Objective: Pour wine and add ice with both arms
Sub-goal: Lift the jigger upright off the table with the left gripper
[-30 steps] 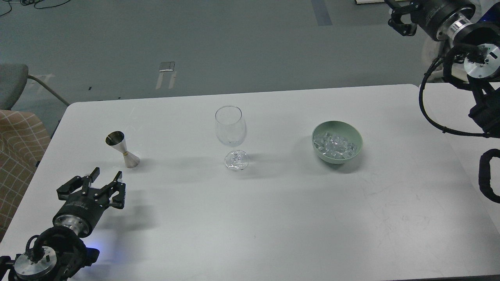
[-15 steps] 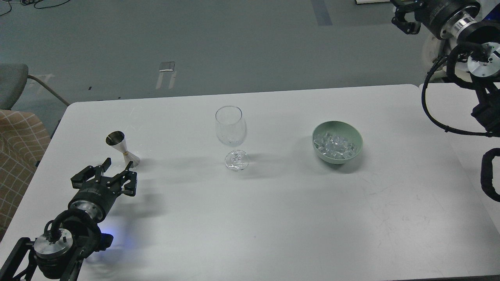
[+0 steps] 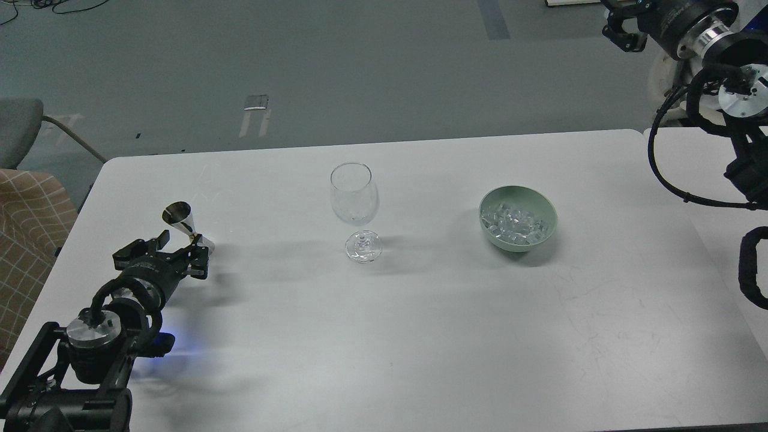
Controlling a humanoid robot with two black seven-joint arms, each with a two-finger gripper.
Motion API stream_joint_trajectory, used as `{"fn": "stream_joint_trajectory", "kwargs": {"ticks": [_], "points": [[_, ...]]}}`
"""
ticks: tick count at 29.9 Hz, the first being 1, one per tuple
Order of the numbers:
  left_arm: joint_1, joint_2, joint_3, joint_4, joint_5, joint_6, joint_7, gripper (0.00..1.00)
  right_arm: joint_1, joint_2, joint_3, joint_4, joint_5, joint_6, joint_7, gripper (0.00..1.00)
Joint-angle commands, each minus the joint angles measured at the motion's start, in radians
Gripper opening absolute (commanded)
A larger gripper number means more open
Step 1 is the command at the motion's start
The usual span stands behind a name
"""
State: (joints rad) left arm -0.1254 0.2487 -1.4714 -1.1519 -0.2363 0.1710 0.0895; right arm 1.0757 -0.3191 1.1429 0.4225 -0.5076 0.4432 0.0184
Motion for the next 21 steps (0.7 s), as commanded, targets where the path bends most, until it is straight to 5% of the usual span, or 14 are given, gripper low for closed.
{"fn": "stream_joint_trajectory", "kwargs": {"ticks": [1,21], "points": [[-0.023,0.0,0.002,0.021,0.002,-0.001,0.003,0.58,-0.005,0.0,0.0,0.001,0.0,0.0,0.0,1.0],[-0.089,-0.049,0.002,0.074,0.0,-0.005,0.002,0.52,-0.007,-0.001,0.0,0.001,0.0,0.003,0.0,1.0]]}}
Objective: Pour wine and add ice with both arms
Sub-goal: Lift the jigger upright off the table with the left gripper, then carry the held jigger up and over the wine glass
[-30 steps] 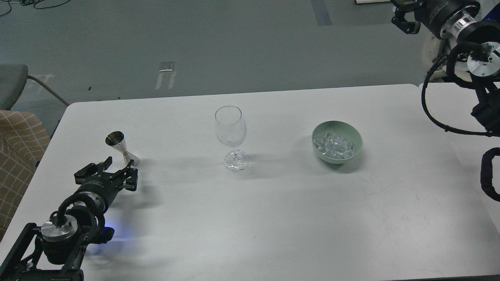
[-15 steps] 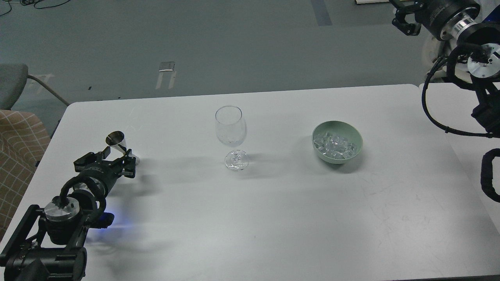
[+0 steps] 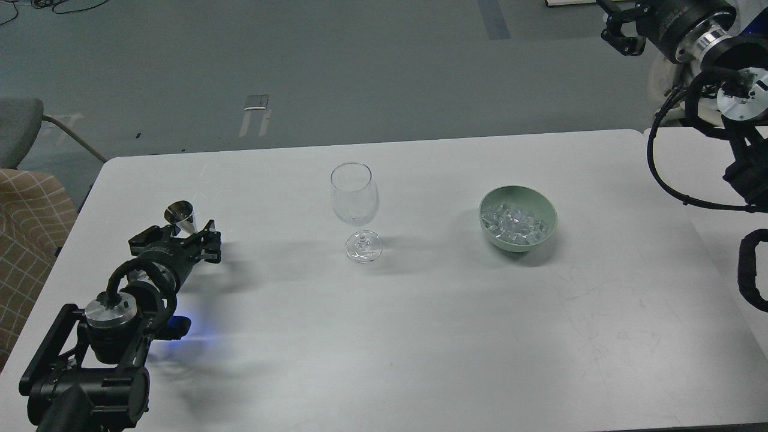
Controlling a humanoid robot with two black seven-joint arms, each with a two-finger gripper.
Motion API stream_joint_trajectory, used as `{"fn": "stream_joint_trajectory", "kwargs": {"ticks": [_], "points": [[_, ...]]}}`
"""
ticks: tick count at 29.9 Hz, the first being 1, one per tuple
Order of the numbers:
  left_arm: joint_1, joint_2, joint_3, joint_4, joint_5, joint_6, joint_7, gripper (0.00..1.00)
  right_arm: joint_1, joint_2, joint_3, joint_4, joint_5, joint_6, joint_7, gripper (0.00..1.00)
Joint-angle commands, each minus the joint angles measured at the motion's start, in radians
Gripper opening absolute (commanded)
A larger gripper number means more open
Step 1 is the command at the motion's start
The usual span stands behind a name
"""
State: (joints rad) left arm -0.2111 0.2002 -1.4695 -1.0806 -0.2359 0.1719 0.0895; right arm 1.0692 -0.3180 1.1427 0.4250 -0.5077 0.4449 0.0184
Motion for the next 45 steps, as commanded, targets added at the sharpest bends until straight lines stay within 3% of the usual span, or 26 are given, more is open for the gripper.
{"fn": "stream_joint_trajectory", "kwargs": {"ticks": [1,13,16,21,34,45], "points": [[-0.004,-0.001,0.0,0.002,0.0,-0.008,0.004,0.51,0.0,-0.003,-0.001,-0.002,0.0,0.002,-0.001,1.0],[-0.042,-0.002,-0.002,0.057,0.0,-0.011,0.006,0.46,-0.002,-0.007,0.0,0.0,0.0,0.003,0.0,1.0],[-0.048,-0.001,-0.002,0.059,-0.002,-0.011,0.006,0.31,-0.002,-0.007,-0.001,0.0,0.0,0.003,0.0,1.0],[-0.05,-0.002,-0.002,0.073,0.0,-0.028,0.006,0.21,0.0,-0.007,-0.001,0.0,0.0,0.002,-0.001,1.0],[-0.056,0.002,-0.008,0.051,-0.006,-0.12,0.003,0.21,0.006,-0.009,-0.001,0.003,0.0,0.002,-0.001,1.0],[-0.065,0.028,-0.018,-0.116,-0.014,-0.111,0.004,0.18,0.006,-0.032,-0.001,0.009,0.0,0.005,-0.001,1.0]]}}
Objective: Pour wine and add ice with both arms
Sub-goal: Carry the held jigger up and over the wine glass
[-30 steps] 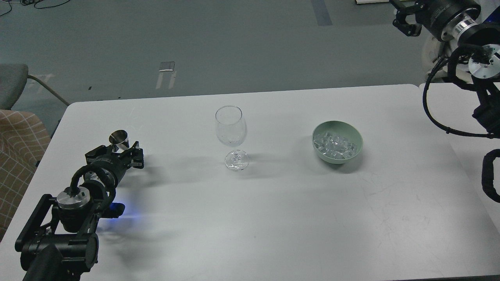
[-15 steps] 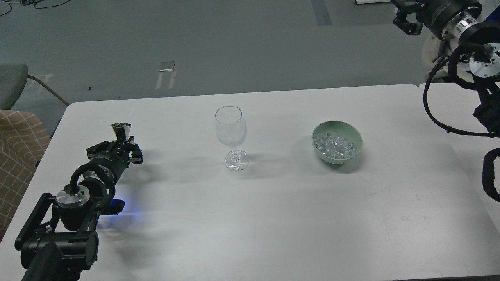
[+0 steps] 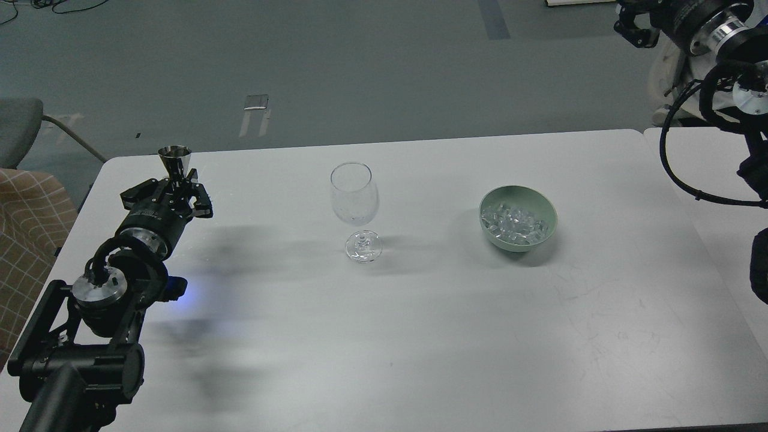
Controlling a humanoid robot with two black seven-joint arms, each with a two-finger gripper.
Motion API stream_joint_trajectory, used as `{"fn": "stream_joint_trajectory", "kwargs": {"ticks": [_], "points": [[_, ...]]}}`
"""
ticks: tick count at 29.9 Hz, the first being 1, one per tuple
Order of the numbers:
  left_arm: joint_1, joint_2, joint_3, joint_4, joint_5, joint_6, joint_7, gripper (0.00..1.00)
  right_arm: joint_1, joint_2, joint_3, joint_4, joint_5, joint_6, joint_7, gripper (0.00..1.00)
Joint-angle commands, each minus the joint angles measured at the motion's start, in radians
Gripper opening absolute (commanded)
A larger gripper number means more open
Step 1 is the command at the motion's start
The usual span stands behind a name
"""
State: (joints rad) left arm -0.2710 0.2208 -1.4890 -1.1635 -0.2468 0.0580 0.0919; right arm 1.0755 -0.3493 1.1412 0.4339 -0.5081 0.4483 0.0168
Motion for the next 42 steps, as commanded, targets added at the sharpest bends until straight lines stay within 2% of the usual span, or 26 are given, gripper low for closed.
{"fn": "stream_joint_trajectory", "kwargs": {"ticks": [1,4,7,10,16,21,24,26,33,39,42], "points": [[-0.008,0.008,0.003,-0.038,-0.003,0.005,0.002,0.18,0.0,0.0,0.0,0.0,0.0,0.003,0.0,1.0],[-0.016,0.009,0.018,-0.059,-0.003,0.006,0.015,0.17,-0.002,0.0,0.0,0.0,0.0,0.004,0.0,1.0],[-0.059,0.008,0.018,-0.067,-0.003,0.006,0.067,0.17,-0.003,0.0,0.0,0.0,0.0,0.004,0.0,1.0],[-0.108,0.008,0.018,-0.065,-0.002,0.006,0.086,0.17,-0.006,0.0,0.0,-0.001,0.0,0.004,0.0,1.0],[-0.206,0.008,0.081,-0.056,-0.002,0.006,0.089,0.16,-0.006,-0.017,0.0,0.0,0.0,0.009,0.0,1.0],[-0.221,-0.001,0.105,-0.065,0.0,0.003,0.089,0.15,-0.008,-0.022,-0.001,-0.001,0.0,0.01,0.0,1.0],[-0.221,-0.005,0.154,-0.08,0.006,-0.009,0.088,0.06,-0.009,-0.03,-0.001,-0.001,0.0,0.01,0.0,1.0],[-0.223,0.005,0.205,-0.1,0.007,-0.016,0.086,0.05,-0.009,-0.031,-0.001,-0.001,0.0,0.01,0.0,1.0],[-0.169,0.018,0.266,-0.185,0.011,-0.082,0.088,0.05,-0.011,-0.034,-0.003,-0.003,0.0,0.012,0.0,1.0],[-0.123,0.031,0.326,-0.203,0.075,-0.176,0.086,0.05,-0.011,-0.034,-0.001,-0.003,0.0,0.01,0.0,1.0],[-0.108,0.025,0.332,-0.209,0.118,-0.19,0.086,0.05,-0.011,-0.034,-0.001,-0.003,0.0,0.012,0.0,1.0]]}}
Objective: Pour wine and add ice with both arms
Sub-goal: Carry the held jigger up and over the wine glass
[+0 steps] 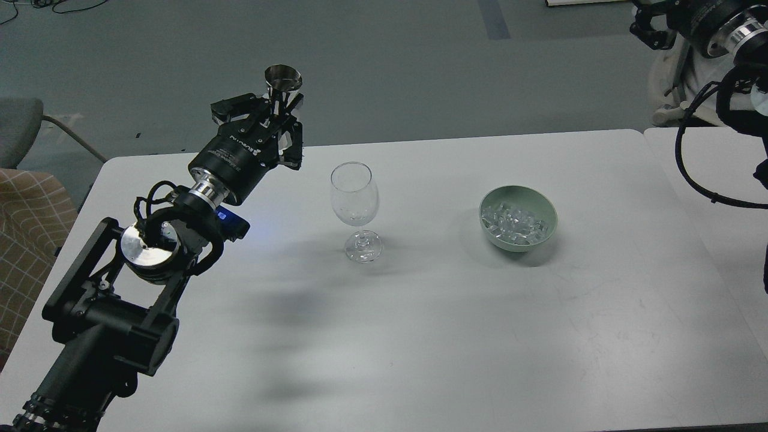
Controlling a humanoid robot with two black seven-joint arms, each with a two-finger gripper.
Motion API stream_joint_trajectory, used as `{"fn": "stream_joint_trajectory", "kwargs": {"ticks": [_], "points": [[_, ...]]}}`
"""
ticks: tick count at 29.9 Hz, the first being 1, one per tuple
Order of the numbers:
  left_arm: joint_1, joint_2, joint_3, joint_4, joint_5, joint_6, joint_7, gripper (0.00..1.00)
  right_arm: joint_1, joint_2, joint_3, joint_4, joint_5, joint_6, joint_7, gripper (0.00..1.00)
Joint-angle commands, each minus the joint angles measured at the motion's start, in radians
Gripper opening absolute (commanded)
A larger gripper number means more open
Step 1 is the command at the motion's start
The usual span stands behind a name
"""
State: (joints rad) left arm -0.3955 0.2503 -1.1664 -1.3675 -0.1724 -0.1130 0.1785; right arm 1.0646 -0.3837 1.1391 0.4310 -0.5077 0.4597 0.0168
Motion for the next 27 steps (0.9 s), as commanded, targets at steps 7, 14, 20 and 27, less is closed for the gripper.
{"fn": "stream_joint_trajectory", "kwargs": {"ticks": [7,14,20,27], "points": [[0.023,-0.013,0.016,0.001,0.119,-0.017,-0.001,0.05,-0.002,0.0,-0.001,0.003,0.0,0.001,0.0,1.0],[0.02,-0.006,0.033,0.021,0.159,-0.008,0.027,0.05,0.0,0.002,-0.001,0.008,0.0,0.001,0.0,1.0],[0.021,-0.003,0.036,0.028,0.169,-0.008,0.025,0.05,-0.002,0.0,-0.001,0.006,0.005,0.002,0.0,1.0],[0.023,-0.016,0.036,0.028,0.286,-0.014,0.025,0.05,-0.003,0.0,0.001,0.006,0.005,0.002,0.0,1.0]]}}
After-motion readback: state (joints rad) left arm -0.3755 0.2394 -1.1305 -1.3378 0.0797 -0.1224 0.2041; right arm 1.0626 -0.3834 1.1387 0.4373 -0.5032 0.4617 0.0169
